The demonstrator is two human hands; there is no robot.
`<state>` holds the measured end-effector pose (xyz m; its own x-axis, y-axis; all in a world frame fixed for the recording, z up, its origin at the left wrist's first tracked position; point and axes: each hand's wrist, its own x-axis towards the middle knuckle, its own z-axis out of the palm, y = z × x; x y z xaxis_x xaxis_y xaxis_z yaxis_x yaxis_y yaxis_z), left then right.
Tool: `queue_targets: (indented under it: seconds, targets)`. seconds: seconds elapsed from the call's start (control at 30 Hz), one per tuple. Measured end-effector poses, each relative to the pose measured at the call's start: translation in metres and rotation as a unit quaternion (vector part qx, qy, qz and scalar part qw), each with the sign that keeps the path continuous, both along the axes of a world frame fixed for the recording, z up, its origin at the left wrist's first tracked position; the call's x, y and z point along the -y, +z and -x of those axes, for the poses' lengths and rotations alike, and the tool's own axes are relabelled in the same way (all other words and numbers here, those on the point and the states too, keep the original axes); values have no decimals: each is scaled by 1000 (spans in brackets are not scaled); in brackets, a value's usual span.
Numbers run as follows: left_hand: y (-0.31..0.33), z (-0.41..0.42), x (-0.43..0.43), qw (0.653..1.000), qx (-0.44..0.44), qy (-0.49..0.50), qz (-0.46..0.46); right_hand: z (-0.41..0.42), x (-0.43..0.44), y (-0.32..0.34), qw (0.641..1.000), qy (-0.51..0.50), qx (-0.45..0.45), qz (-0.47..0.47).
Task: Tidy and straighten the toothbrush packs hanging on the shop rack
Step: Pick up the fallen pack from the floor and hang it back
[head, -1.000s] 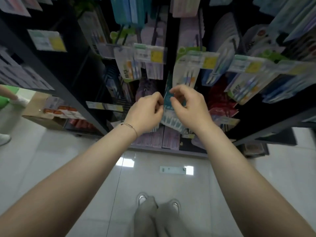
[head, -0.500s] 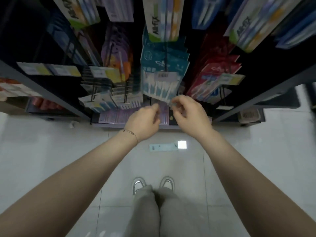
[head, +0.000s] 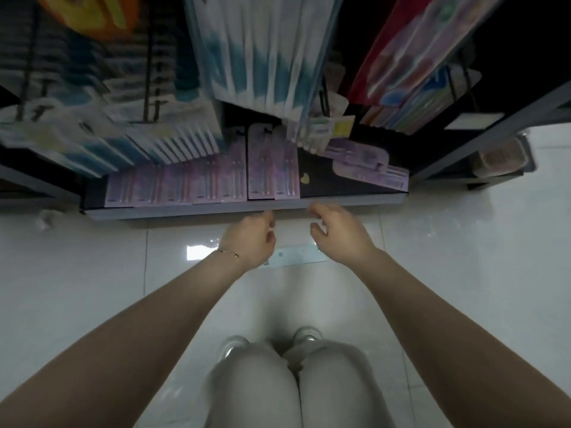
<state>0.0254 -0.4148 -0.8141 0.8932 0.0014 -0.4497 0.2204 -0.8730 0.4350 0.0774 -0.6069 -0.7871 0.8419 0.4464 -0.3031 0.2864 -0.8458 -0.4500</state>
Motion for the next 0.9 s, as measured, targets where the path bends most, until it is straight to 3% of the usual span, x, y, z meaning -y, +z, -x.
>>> queue_targets:
  seconds: [0.2,0.47,0.7,0.9]
  targets:
    - [-135,1,2,997,-61,-29,-22,1,20,-133,997,23,-59,43]
    - [-276,13,1,975,-121,-128,-135,6,29,-275,968,151,-71,189]
    - [-330,18,2,965,-117,-179,-150,6,21,-333,934,235,-38,268]
    - [-344,17,4,961,-90,-209,-158,5,14,-353,924,262,8,277]
